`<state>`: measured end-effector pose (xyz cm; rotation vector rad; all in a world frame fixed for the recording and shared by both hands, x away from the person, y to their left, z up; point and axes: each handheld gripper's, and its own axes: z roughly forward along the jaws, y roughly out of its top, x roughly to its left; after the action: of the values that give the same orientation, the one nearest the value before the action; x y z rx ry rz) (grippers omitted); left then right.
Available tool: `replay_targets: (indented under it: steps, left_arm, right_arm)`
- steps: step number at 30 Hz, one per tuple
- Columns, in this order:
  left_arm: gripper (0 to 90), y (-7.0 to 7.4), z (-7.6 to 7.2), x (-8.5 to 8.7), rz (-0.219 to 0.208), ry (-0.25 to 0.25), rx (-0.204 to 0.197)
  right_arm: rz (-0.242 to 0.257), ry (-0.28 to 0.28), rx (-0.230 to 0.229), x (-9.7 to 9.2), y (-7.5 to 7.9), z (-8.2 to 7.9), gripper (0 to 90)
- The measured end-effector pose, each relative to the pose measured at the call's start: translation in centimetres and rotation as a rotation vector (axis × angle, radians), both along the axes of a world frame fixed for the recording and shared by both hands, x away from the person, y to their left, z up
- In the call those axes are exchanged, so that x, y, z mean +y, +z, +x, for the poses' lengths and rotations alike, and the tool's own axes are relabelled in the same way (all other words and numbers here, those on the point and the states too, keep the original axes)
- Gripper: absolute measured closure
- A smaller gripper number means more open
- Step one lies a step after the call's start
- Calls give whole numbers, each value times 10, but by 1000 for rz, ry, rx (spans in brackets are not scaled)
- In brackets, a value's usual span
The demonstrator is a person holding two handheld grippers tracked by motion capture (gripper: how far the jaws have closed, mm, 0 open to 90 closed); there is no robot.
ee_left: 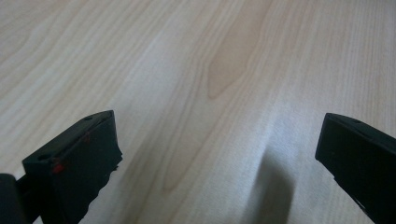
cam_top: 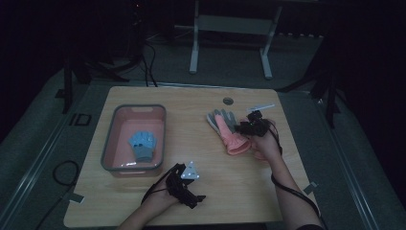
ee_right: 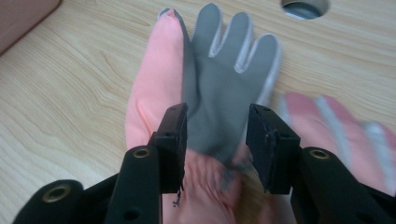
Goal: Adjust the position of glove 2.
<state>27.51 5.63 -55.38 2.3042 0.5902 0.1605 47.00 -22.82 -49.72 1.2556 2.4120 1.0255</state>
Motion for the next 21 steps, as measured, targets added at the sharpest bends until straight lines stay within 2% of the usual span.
replay_targets:
  steps: [4, 7, 10, 15, 18, 21]
  left_arm:
    - [0, 0, -2, 2, -14, 4, -1]
    - [0, 1, -1, 5, -22, 23, -21]
    - [0, 1, 1, 8, -36, 31, -14]
    - [0, 1, 1, 11, -35, 41, -21]
    - [0, 1, 1, 11, -40, 52, -31]
    - [0, 1, 1, 12, -58, 66, -30]
  right_arm:
    - [-25, 14, 21, 12, -9, 10, 581]
    - [-75, 8, 37, 19, -18, 17, 612]
    - [-99, 1, 57, 23, -25, 20, 657]
    - [-104, -7, 63, 26, -28, 19, 824]
    - [-90, -36, 52, 28, -24, 16, 871]
    - [-52, -68, 27, 31, -16, 5, 881]
